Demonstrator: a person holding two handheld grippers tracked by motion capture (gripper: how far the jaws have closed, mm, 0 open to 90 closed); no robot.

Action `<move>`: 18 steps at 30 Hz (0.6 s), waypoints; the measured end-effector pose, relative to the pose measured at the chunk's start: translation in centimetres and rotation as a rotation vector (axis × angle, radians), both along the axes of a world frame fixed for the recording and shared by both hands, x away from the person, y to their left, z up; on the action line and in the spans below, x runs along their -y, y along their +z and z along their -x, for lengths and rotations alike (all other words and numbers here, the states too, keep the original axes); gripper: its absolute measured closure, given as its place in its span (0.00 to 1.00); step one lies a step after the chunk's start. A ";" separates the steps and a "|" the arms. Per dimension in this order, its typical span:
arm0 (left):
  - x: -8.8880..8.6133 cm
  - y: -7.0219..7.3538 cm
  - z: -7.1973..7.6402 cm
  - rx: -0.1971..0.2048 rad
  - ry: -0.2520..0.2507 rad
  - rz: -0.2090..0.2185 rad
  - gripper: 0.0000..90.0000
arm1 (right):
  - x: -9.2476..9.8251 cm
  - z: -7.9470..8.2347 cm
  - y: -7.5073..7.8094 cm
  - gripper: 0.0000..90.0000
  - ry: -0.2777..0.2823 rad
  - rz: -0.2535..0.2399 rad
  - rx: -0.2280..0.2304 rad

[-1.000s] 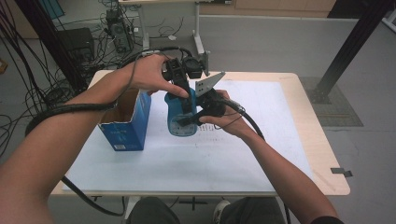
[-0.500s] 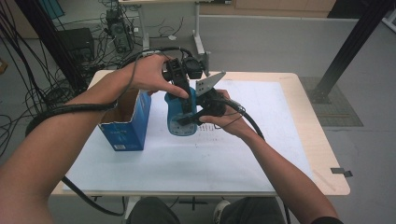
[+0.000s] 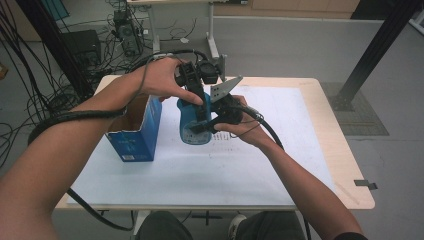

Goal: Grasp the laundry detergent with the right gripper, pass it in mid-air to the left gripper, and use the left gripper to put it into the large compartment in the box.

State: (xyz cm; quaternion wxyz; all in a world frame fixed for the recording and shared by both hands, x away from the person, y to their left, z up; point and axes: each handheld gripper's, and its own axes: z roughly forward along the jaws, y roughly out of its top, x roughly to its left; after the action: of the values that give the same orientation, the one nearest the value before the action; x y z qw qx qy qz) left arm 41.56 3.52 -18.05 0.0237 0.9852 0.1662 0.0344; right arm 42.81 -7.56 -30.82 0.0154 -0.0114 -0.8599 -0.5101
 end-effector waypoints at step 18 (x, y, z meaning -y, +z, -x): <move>0.2 -0.1 0.0 0.009 0.004 -0.009 0.06 | 0.1 0.2 0.2 0.48 -0.002 0.002 -0.003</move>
State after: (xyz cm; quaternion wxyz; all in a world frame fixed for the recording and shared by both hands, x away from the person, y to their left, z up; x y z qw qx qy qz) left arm 41.52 3.34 -18.13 0.0198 0.9848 0.1681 0.0395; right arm 42.62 -7.61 -30.66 0.0160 -0.0130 -0.8605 -0.5091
